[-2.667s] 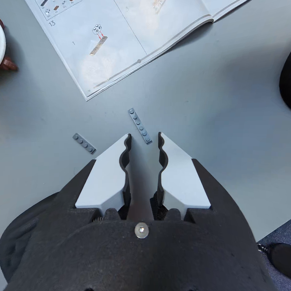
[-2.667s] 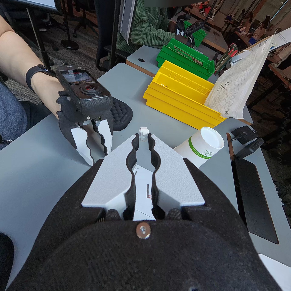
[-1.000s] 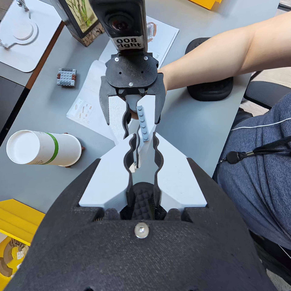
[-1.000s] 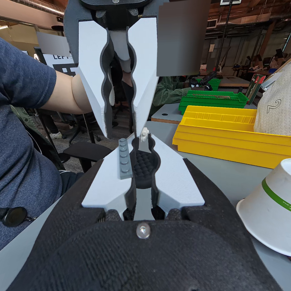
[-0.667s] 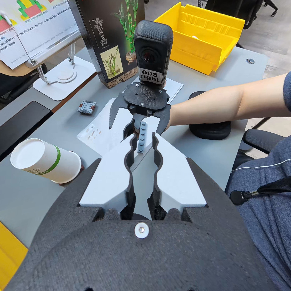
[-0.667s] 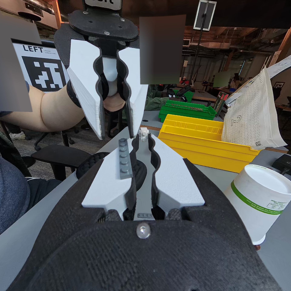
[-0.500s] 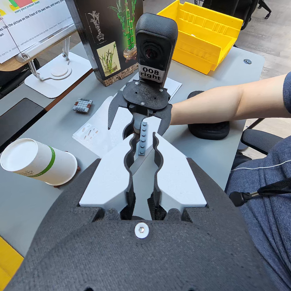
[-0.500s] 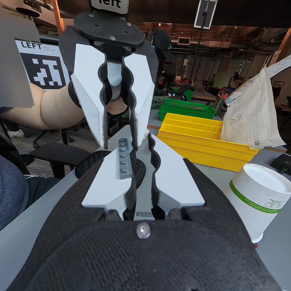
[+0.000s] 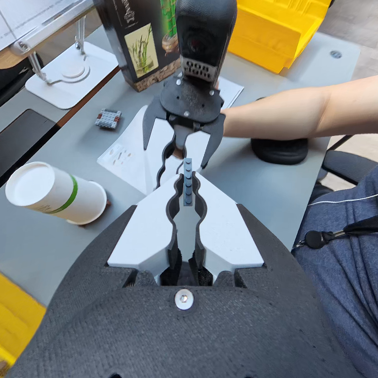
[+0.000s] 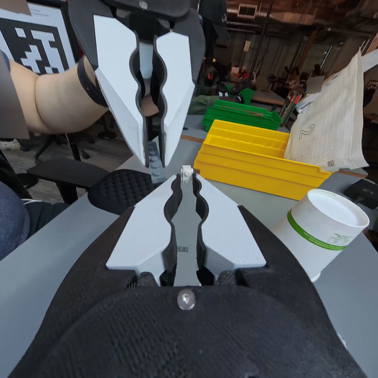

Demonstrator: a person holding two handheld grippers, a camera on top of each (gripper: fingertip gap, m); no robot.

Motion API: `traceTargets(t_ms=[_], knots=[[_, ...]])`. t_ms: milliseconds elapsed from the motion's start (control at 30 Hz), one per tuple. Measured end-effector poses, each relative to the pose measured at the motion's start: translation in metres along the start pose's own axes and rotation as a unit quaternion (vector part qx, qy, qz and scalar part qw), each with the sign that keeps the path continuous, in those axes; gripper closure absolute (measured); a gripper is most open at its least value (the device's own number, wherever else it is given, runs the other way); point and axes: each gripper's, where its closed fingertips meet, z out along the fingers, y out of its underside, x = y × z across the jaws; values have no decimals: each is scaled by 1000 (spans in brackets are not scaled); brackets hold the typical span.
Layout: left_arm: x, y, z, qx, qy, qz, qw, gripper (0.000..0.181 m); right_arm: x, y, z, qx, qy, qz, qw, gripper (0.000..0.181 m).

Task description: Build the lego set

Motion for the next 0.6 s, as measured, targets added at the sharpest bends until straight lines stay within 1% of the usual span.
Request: traceTargets(t_ms=[67, 100, 167, 200, 267, 333, 367, 467, 533, 600], knots=[[-16, 21, -9, -60, -37, 8, 997, 175, 8, 13, -14, -50, -16, 18, 998, 171], [-22, 34, -12, -96, -48, 13, 994, 175, 9, 10, -23, -61, -33, 37, 997, 171], [-22, 54, -11, -156, -34, 12, 987, 175, -1, -4, -39, -82, -77, 70, 991, 172], [-19, 62, -8, -178, -20, 10, 984, 175, -9, -6, -44, -114, -92, 72, 987, 172], [-14, 71, 0, -211, -2, 13, 977, 175, -21, 2, -50, -189, -94, 32, 977, 171], [-6, 74, 9, -227, 19, 23, 973, 175, -26, 13, -51, -248, -82, -10, 965, 171], [-2, 74, 13, -231, 29, 25, 972, 175, -26, 15, -51, -262, -75, -16, 962, 171], [5, 67, 24, -220, 51, 20, 974, 175, -31, 15, -47, -267, -83, 2, 960, 171], [9, 61, 29, -205, 64, 6, 977, 175, -32, 23, -50, -297, -83, 8, 951, 171], [12, 57, 31, -196, 76, -8, 978, 175, -33, 27, -52, -313, -83, 9, 946, 171]])
